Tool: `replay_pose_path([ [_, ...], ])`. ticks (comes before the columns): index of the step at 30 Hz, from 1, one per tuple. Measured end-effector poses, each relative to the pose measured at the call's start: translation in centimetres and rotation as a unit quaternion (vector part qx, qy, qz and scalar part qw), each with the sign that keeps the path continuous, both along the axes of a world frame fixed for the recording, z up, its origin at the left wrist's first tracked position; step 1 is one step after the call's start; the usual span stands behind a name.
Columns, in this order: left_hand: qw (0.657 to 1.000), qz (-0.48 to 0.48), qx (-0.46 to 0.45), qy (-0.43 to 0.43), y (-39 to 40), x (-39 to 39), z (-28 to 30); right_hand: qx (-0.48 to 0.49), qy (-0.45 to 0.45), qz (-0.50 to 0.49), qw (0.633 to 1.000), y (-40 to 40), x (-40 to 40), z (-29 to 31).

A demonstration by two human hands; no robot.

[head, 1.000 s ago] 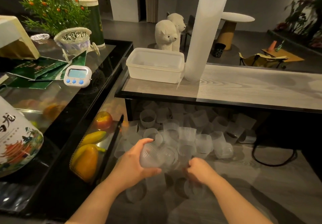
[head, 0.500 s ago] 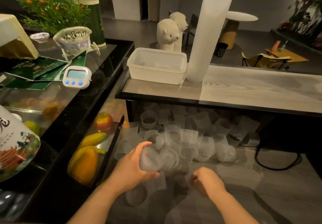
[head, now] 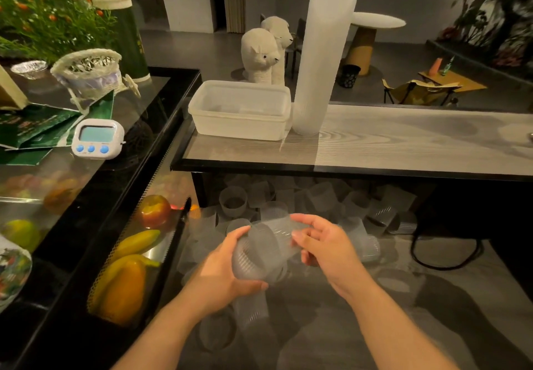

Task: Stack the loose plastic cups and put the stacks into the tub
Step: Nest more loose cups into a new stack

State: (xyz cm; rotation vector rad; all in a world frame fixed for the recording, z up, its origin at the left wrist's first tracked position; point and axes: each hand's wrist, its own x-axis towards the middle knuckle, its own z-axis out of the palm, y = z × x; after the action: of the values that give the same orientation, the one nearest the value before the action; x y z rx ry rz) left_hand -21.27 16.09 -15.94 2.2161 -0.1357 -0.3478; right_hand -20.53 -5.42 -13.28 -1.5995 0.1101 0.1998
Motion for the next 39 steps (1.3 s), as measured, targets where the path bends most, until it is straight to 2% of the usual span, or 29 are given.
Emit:
replay_pose_path([
  [7, 1.0, -0.011, -0.014, -0.019, 0.5, 0.7, 0.2, 0.013, -0.012, 0.032, 0.999, 1.2, 0.6, -0.7],
  [11, 0.999, -0.006, -0.021, -0.029, 0.5, 0.8, 0.2, -0.051, -0.009, 0.022, 0.998, 2.1, 1.3, -1.4],
  [15, 0.999, 0.005, -0.025, -0.026, 0.7, 0.9, 0.1, 0.05, 0.015, -0.064, 0.997, 2.3, 1.8, -0.9],
  [17, 1.0, 0.011, -0.021, -0.019, 0.7, 1.0, 0.1, 0.084, 0.044, -0.073, 0.993, 2.3, 2.1, -0.8],
  [21, 1.0, 0.012, -0.023, -0.012, 0.7, 1.3, -0.1, 0.083, 0.102, -0.027, 0.991, 2.8, 2.4, -1.1],
  [25, 0.999, 0.002, -0.029, -0.021, 0.7, 1.3, 0.2, 0.13, 0.161, 0.051, 0.977, 3.2, 2.6, -1.0],
  [28, 0.999, -0.006, -0.03, -0.037, 0.8, 1.2, 0.5, 0.08, 0.192, 0.092, 0.974, 3.6, 2.9, -1.2],
  [32, 0.997, -0.017, -0.036, -0.06, 1.0, 1.2, 0.1, -0.097, 0.197, 0.154, 0.963, 4.7, 3.4, -2.5],
  [34, 0.997, -0.023, -0.026, -0.072, 1.3, 1.3, -0.2, -0.091, 0.204, 0.167, 0.96, 5.0, 3.6, -3.3],
  [36, 0.997, -0.01, -0.021, -0.076, 1.9, 1.5, -0.5, -0.033, 0.209, 0.097, 0.973, 4.6, 4.0, -4.0],
  [37, 0.997, 0.003, -0.016, -0.075, 2.2, 1.5, -0.6, -0.035, 0.193, 0.048, 0.979, 4.1, 4.4, -4.6],
  [38, 0.997, 0.016, -0.009, -0.072, 2.6, 1.4, -0.8, -0.083, 0.164, 0.014, 0.983, 3.3, 4.8, -5.4],
  [39, 0.997, 0.026, 0.001, -0.069, 2.9, 1.4, -0.9, -0.17, 0.128, 0.003, 0.977, 2.5, 5.0, -6.3],
])
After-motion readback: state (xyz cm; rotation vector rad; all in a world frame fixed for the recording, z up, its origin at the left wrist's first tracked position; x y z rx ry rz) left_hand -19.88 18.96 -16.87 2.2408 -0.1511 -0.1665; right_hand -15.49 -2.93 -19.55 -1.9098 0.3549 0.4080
